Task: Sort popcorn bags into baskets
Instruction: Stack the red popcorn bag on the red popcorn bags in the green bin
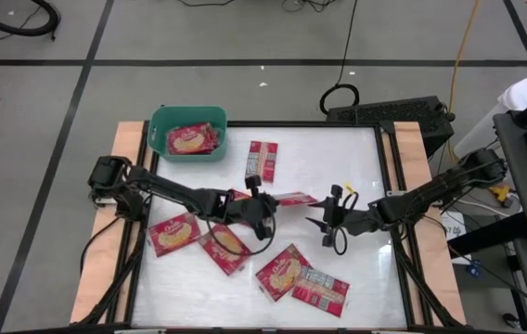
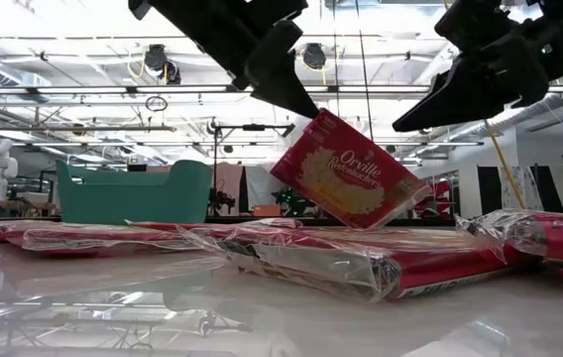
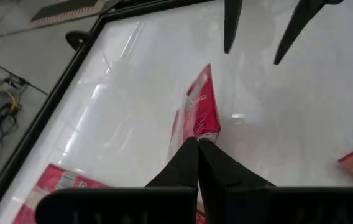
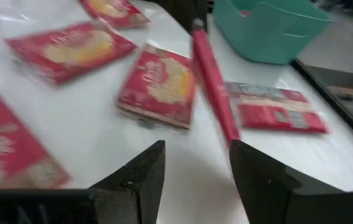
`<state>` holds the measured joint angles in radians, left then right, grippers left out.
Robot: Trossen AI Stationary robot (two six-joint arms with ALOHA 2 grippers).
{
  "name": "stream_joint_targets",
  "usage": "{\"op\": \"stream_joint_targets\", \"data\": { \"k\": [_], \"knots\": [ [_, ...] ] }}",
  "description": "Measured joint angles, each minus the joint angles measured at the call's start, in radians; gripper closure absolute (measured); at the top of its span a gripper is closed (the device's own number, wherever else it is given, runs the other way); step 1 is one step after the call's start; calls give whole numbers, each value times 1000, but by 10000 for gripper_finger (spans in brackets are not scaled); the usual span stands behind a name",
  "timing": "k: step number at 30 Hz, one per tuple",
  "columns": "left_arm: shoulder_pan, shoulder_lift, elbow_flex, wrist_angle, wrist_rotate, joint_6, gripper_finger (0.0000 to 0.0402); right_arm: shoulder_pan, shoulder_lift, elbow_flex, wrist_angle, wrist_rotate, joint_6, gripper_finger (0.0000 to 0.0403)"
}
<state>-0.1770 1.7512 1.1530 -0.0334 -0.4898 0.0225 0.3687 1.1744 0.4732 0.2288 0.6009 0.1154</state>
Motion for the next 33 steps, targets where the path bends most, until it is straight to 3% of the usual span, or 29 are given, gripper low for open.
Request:
{"op": "stream_joint_targets", "data": {
  "k": [7, 13, 21, 33],
  "knots": [
    [12, 0, 0, -4, 28, -55, 401, -2, 0, 0, -104, 82, -22, 232],
    [13, 0, 0, -7, 29, -88, 401, -53, 1, -52, -56, 72, -42, 231],
    [13, -1, 1, -23, 29, -114, 401, -171, 0, -147, 123, -116, -103, 231],
    [13, -1, 1, -23, 30, -139, 400, -394, 19, -208, 246, -398, -233, 232]
  ]
}}
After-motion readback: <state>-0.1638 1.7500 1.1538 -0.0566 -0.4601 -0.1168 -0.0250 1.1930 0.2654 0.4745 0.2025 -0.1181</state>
